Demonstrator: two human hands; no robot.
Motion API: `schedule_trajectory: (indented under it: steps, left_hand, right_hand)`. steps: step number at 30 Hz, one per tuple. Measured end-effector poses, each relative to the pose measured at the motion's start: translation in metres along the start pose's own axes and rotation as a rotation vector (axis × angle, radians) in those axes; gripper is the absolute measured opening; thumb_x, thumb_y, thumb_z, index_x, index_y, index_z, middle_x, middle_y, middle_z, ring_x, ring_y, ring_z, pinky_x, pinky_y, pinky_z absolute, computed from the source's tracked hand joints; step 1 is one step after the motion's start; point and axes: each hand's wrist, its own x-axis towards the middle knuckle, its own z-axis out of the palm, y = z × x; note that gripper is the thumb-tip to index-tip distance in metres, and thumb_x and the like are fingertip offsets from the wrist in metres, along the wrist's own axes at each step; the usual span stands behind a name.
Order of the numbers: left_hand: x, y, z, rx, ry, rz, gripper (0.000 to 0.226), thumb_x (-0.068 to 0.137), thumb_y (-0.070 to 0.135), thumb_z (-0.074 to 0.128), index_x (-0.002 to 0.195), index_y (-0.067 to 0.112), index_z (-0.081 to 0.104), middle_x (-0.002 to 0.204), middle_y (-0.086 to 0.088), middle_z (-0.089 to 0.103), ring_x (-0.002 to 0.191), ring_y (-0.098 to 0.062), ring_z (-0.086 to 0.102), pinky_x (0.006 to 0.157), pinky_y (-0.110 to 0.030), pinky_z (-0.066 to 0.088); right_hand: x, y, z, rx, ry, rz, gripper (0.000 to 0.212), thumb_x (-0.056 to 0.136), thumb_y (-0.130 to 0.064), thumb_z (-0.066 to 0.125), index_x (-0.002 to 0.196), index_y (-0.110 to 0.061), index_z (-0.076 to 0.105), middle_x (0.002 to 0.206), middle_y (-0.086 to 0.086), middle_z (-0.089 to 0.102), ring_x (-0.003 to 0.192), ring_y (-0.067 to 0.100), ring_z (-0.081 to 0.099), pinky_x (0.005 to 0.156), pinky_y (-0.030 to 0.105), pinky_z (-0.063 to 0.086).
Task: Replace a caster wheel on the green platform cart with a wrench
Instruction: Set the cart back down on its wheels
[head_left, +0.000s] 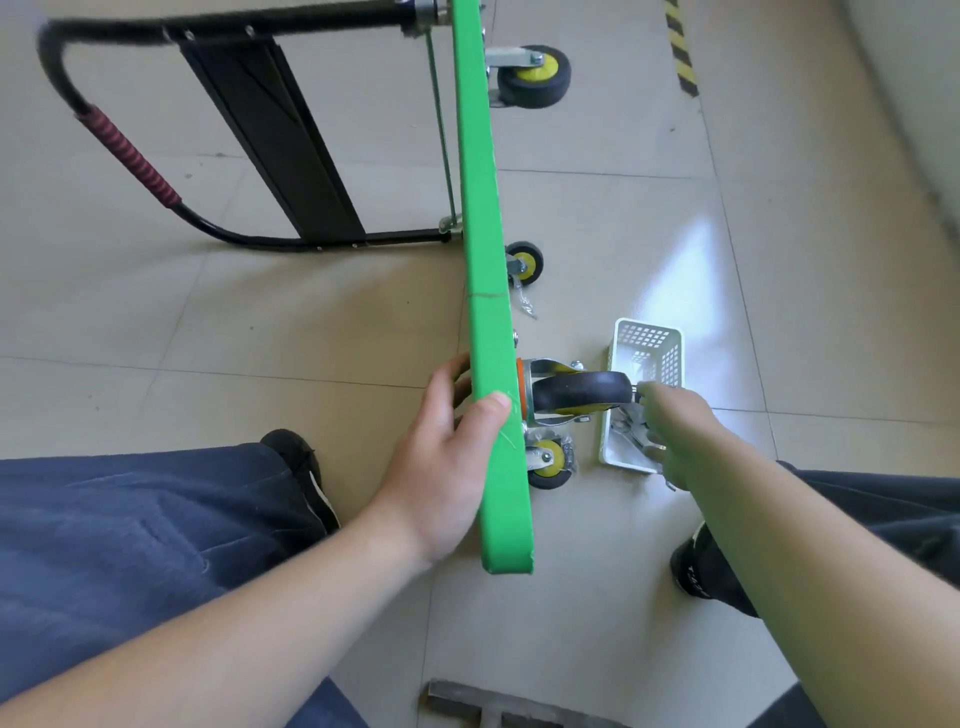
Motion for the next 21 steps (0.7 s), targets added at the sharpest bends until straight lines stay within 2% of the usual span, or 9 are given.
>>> schedule_trajectory:
  steps: [2,5,7,8,9,11,16,19,21]
  left_hand:
    - [-0.002,0.000,-0.003,0.084,-0.001,0.016,0.060,0.077,0.065,0.057,0.134,0.045,0.054,0.125,0.009,0.072,0.117,-0.020,0.067,0.106,-0.055,0.050]
    - [-0.007,0.008,-0.009,0.296,0.043,0.058,0.066,0.079,0.072,0.049,0.141,0.051,0.045,0.136,0.016,0.064,0.124,-0.010,0.062,0.110,-0.047,0.047]
    - [-0.008,0.009,-0.012,0.408,0.078,0.085,0.068,0.087,0.069,0.049,0.150,0.049,0.034,0.151,0.018,0.051,0.137,-0.007,0.051,0.117,-0.043,0.041]
    - [-0.010,0.014,-0.014,0.439,0.086,0.106,0.065,0.094,0.064,0.049,0.154,0.048,0.029,0.157,0.019,0.043,0.141,-0.005,0.045,0.120,-0.040,0.036]
    - [-0.011,0.020,-0.015,0.472,0.096,0.129,0.062,0.099,0.058,0.048,0.157,0.047,0.026,0.161,0.019,0.037,0.145,-0.004,0.040,0.122,-0.036,0.032]
    - [-0.014,0.031,-0.019,0.554,0.119,0.165,0.059,0.105,0.050,0.043,0.160,0.042,0.022,0.164,0.018,0.029,0.149,-0.002,0.031,0.122,-0.026,0.025]
    - [-0.007,0.064,-0.041,0.771,0.188,0.184,0.062,0.105,0.049,0.044,0.161,0.034,0.023,0.166,0.013,0.022,0.151,-0.011,0.030,0.119,-0.030,0.029]
    - [-0.005,0.085,-0.057,0.998,0.167,0.096,0.065,0.102,0.054,0.043,0.161,0.033,0.024,0.168,0.010,0.018,0.149,-0.019,0.033,0.117,-0.037,0.035]
    - [-0.005,0.096,-0.067,1.035,0.162,0.022,0.064,0.102,0.056,0.040,0.160,0.032,0.027,0.168,0.008,0.019,0.148,-0.022,0.036,0.115,-0.039,0.038]
  right_hand:
    - [-0.020,-0.017,-0.001,-0.003,-0.001,-0.089,0.015,0.103,-0.026,0.046,0.107,-0.015,0.055,0.091,0.006,0.049,0.072,0.021,0.044,0.071,0.031,0.040]
    - [-0.050,-0.041,-0.004,-0.034,0.040,-0.255,0.034,0.102,-0.034,0.042,0.130,-0.020,0.053,0.101,0.004,0.054,0.086,0.025,0.054,0.063,0.030,0.038]
    - [-0.074,-0.051,-0.003,-0.104,0.063,-0.366,0.043,0.102,-0.039,0.043,0.143,-0.028,0.045,0.123,0.002,0.054,0.106,0.029,0.060,0.075,0.036,0.048]
    - [-0.087,-0.057,-0.005,-0.150,0.077,-0.457,0.046,0.103,-0.040,0.043,0.147,-0.028,0.043,0.134,0.002,0.053,0.117,0.028,0.058,0.088,0.041,0.051]
    - [-0.099,-0.061,-0.007,-0.212,0.093,-0.547,0.048,0.103,-0.040,0.044,0.149,-0.027,0.042,0.143,0.003,0.050,0.126,0.027,0.053,0.100,0.045,0.049]
    - [-0.125,-0.074,-0.007,-0.351,0.102,-0.699,0.050,0.104,-0.040,0.045,0.151,-0.024,0.040,0.151,0.004,0.045,0.137,0.023,0.044,0.113,0.045,0.039]
    - [-0.171,-0.104,0.000,-0.602,0.108,-0.900,0.052,0.102,-0.042,0.049,0.151,-0.026,0.041,0.150,0.004,0.047,0.130,0.030,0.049,0.113,0.044,0.037]
    - [-0.190,-0.121,0.006,-0.708,0.070,-0.897,0.050,0.102,-0.044,0.047,0.150,-0.028,0.041,0.151,0.003,0.047,0.136,0.031,0.044,0.112,0.042,0.037]
    - [-0.203,-0.132,0.011,-0.747,0.031,-0.899,0.051,0.102,-0.045,0.045,0.150,-0.029,0.040,0.150,0.004,0.049,0.135,0.031,0.045,0.110,0.042,0.040]
